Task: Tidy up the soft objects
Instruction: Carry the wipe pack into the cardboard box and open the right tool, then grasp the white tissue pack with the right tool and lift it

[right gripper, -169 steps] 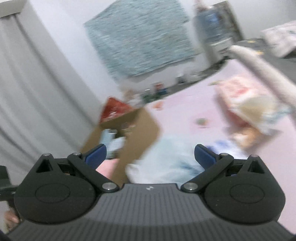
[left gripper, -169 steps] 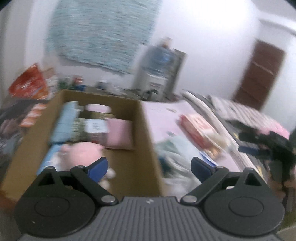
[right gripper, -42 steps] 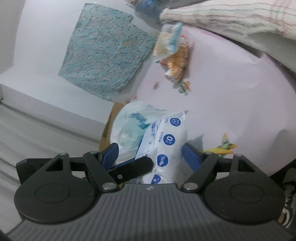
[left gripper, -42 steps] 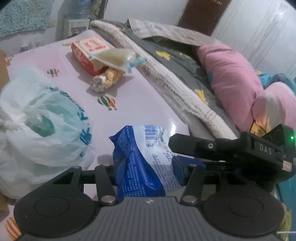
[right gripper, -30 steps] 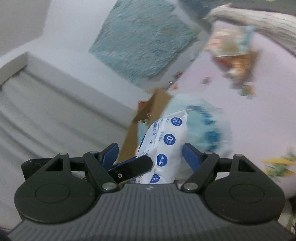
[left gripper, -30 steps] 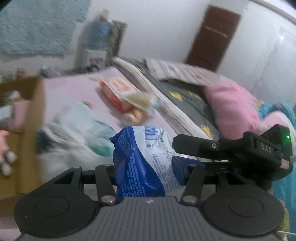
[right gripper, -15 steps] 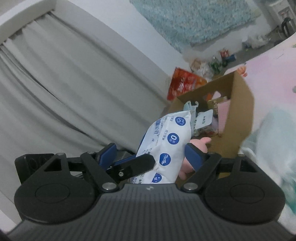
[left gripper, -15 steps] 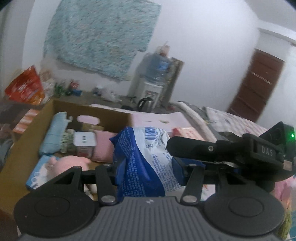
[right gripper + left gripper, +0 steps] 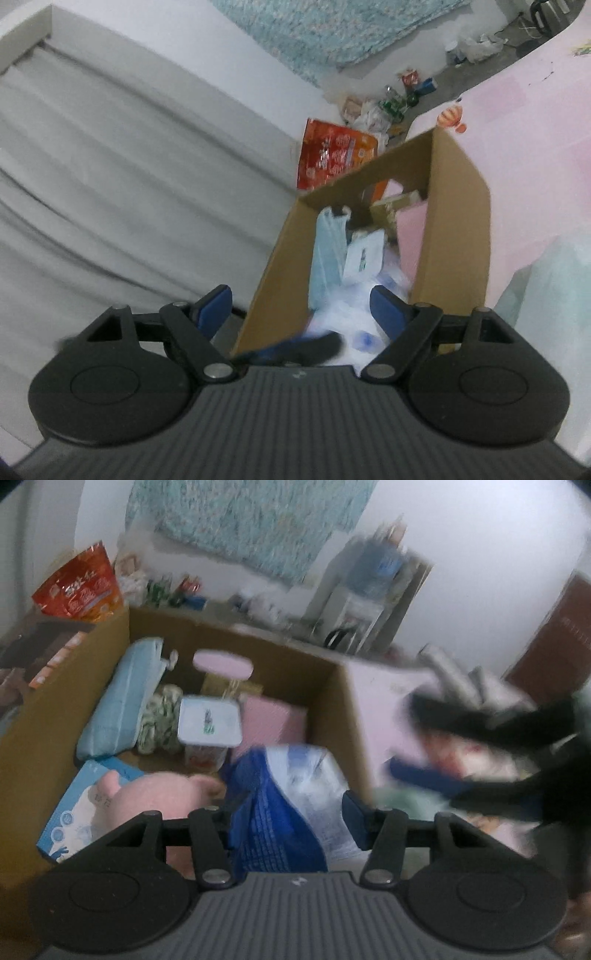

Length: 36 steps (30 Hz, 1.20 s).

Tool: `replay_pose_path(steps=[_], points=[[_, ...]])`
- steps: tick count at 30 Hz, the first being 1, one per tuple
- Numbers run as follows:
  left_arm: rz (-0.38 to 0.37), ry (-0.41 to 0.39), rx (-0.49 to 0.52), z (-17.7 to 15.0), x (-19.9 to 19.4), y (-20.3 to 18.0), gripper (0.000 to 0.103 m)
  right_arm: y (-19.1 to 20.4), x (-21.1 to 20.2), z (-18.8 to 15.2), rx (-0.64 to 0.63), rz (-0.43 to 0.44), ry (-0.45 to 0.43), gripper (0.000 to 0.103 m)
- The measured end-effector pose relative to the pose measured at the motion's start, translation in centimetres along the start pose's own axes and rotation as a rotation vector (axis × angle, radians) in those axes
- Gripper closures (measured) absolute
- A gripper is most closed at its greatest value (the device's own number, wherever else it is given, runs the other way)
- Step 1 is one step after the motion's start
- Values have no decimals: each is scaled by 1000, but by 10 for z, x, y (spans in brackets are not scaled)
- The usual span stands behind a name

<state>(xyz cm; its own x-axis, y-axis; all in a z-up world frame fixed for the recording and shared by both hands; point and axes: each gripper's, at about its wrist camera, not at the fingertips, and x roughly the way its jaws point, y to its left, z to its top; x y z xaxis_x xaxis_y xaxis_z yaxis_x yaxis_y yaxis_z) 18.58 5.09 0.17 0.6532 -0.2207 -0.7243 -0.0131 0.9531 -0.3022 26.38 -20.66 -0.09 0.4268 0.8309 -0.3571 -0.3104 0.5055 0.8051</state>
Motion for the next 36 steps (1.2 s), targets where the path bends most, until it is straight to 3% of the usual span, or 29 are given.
replay_pose_path(steps=[2,6,12,17,26,32,36], points=[[6,64,-11,-3,17,2,45,-7,-7,3,7,3,-16,20],[-31,107,-97,-10,29,10,41,-18,-20,2,12,-5,-29,20],[-18,70,-121,-10,13,12,40,-35,-31,-3,31,-2,-41,19],[15,5,-106,-1,-12,2,23,-40,-53,-13,35,13,-73,17],[-16,-112,30,-13,-61,-48,5,-61,-111,-70,88,3,-129,7],[-35,-128,217,-28,-60,-108,2,-95,-158,-108,156,-71,-212,6],[-74,-111,284,-36,-48,-143,2,-117,-195,-117,184,-145,-284,6]])
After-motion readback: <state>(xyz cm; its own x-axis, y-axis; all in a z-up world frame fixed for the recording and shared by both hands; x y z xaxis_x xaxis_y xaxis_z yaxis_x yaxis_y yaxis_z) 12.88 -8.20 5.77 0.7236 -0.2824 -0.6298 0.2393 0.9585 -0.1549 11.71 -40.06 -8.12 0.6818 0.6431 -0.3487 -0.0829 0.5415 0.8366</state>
